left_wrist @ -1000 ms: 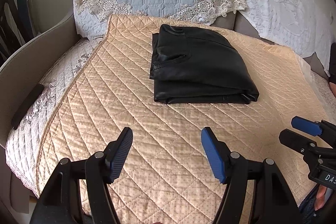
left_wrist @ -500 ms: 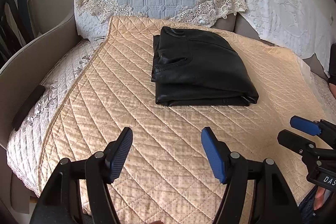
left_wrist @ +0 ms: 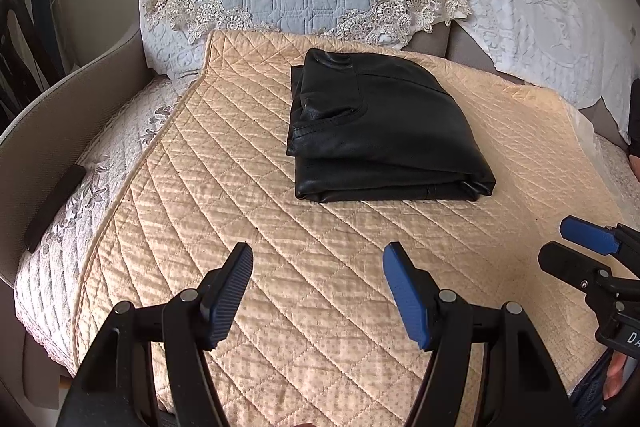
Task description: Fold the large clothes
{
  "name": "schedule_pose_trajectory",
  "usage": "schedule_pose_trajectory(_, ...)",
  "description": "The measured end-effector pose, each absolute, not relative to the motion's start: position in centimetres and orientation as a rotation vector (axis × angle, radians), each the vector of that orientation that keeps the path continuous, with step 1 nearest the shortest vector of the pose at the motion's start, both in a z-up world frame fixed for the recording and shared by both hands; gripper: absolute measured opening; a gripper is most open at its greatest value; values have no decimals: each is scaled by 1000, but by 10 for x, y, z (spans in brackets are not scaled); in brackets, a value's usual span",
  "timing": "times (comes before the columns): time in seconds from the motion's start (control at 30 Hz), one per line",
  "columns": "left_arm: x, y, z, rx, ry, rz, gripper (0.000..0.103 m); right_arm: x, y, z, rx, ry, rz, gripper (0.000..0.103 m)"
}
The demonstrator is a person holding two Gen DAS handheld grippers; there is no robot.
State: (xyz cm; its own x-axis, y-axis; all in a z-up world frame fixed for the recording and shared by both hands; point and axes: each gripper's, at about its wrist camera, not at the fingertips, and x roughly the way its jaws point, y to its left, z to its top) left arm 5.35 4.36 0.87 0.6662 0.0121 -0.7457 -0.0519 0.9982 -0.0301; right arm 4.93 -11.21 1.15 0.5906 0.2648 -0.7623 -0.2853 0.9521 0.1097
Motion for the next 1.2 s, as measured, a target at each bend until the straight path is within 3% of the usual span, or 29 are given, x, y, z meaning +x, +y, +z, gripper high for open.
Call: schedule_pose_trajectory(1.2,56,45,-1,-26,877,37,70,45,-125,8,3,883,330,58)
